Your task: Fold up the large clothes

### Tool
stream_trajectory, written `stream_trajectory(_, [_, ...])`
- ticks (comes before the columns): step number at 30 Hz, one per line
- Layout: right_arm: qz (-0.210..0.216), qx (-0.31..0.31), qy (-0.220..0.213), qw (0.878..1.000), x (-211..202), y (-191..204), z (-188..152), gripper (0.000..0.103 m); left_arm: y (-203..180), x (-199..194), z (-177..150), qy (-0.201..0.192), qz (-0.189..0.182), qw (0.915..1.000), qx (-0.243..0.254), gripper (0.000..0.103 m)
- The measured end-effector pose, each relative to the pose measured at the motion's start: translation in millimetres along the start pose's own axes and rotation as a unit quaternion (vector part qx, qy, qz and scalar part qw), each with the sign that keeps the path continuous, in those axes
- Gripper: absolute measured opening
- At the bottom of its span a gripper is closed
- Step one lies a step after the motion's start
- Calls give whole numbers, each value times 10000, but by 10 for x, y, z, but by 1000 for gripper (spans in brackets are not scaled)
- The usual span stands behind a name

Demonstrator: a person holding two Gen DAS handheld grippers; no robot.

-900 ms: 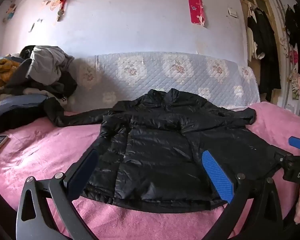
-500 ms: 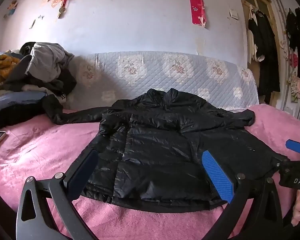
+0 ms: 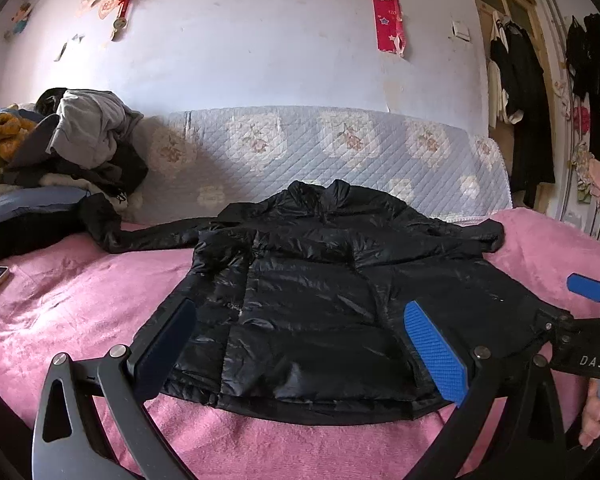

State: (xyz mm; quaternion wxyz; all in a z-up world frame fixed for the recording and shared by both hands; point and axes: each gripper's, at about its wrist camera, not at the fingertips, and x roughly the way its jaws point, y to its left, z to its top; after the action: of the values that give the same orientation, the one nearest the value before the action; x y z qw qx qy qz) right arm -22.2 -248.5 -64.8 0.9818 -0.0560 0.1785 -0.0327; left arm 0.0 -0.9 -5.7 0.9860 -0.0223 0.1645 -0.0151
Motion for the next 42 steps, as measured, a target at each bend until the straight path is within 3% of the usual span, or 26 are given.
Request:
stream_trajectory(3, [-17,-102,-11,9999,-6,39,5,103,-16,-14,-4,-23,-111,9999,-4,103])
stream_trajectory(8, [-45,-313,-29,9995,-12,111,-9,103,-46,-20,-19,-69,16,9999,116,103])
stream_trajectory(23, [-44,-123,-98,9999,-33,33,3,103,-27,5,-35,-10,20,10000,92,103])
stream_trajectory(27, [59,-67,-122,9999,-35,20,0,103,-18,61,-71,100,209,9996,163,103])
stream_trajectory(42, [-65,-60,-116,9999,-28,36,18,103,-11,63,-49,155,121,9996,211,103])
